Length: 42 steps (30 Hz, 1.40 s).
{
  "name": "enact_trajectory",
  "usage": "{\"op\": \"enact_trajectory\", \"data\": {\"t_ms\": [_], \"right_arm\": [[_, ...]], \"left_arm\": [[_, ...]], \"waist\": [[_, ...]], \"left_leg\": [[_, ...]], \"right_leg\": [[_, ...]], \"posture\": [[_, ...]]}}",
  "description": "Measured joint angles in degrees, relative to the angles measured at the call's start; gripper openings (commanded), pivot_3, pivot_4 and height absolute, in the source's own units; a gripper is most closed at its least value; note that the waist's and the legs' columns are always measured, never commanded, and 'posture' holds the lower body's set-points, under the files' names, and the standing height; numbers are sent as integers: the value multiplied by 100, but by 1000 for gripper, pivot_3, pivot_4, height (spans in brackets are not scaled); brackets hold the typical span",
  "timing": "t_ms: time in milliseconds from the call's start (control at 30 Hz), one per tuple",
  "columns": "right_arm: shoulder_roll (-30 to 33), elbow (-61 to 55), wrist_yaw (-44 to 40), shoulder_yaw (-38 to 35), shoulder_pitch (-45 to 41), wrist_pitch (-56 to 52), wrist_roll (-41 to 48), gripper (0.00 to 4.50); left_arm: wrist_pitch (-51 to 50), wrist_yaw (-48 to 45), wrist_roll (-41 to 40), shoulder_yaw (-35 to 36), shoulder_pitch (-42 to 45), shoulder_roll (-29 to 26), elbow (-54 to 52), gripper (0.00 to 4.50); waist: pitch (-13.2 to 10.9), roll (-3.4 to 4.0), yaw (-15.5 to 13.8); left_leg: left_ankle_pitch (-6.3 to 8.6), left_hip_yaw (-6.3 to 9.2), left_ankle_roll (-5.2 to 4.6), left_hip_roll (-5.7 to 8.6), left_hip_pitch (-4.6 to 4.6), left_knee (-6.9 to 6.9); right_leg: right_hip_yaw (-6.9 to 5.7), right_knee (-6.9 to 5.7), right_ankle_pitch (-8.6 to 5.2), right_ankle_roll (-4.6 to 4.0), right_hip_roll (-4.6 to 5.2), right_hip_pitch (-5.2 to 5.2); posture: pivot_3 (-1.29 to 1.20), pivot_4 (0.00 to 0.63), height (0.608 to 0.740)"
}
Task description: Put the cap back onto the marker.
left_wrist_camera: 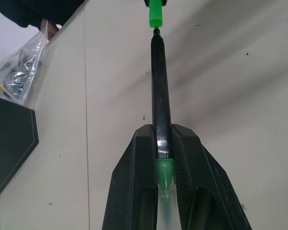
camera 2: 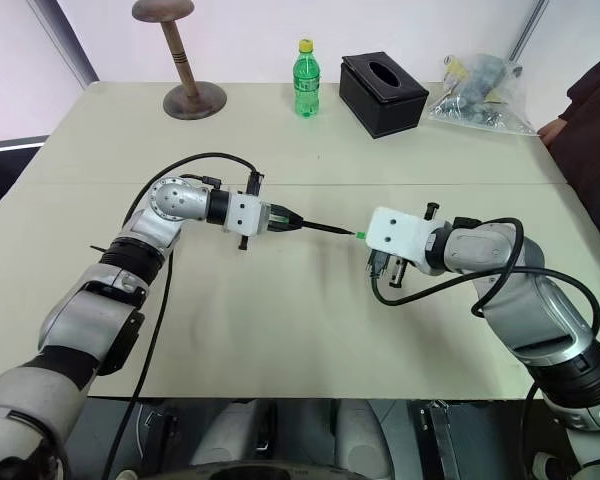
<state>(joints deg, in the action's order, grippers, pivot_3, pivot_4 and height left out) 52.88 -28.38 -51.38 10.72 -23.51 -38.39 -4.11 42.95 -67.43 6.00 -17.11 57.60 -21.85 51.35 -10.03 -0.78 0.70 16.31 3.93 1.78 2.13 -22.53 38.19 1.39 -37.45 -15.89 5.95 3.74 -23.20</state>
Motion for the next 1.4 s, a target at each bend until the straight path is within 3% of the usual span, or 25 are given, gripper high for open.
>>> {"op": "enact_trajectory", "data": {"t_ms": [1400], "right_arm": [[-194,-111,60,238,-246,-300,-16,42]], "left_arm": [[-105,-5,-31,4,11,120,21,0]], "waist": [[0,0,2]], "left_leg": [[0,0,0,1,0,0]], "right_leg": [[0,-1,0,0,0,0]], "posture": [[0,150,740]]}}
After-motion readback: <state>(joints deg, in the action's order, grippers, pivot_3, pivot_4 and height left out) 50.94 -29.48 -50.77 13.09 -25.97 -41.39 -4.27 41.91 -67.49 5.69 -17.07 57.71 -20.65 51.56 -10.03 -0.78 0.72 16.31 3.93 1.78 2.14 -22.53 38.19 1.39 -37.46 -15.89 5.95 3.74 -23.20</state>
